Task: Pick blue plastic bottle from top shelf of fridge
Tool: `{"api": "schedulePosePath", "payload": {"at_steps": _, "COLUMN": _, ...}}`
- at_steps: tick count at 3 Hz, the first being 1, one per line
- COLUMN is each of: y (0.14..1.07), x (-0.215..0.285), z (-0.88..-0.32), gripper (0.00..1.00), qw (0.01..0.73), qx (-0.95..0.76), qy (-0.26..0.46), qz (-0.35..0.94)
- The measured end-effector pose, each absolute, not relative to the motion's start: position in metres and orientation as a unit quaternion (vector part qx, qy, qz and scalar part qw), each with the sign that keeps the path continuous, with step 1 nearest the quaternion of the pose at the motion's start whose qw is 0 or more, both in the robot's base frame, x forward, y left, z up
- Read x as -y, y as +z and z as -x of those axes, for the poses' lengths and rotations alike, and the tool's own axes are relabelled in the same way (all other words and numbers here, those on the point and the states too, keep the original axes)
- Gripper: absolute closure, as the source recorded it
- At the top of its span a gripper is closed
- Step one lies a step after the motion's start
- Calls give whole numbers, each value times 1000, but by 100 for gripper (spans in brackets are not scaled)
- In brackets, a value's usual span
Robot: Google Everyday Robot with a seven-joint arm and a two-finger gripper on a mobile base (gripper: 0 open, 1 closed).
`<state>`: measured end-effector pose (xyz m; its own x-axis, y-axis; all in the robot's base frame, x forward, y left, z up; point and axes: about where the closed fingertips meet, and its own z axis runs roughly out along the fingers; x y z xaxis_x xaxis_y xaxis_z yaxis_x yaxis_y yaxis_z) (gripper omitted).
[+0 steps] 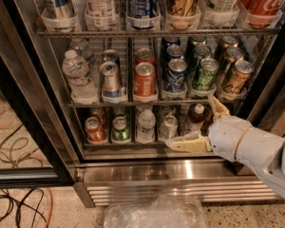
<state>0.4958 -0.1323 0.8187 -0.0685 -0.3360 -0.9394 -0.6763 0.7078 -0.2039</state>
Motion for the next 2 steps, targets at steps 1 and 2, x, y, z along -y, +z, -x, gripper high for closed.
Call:
{"api": "schedulePosePath", "payload": {"at_steps": 1, "y": 822, "x": 130, "z": -495, "gripper": 0, "qw": 586, "qx": -713, "qy": 146, "qz": 355}}
{"api": "schedulePosePath", "payload": {"at_steps": 2, "y": 838, "x": 112, "z": -497, "gripper": 0, "qw": 623, "qx": -679, "qy": 185, "qz": 341}}
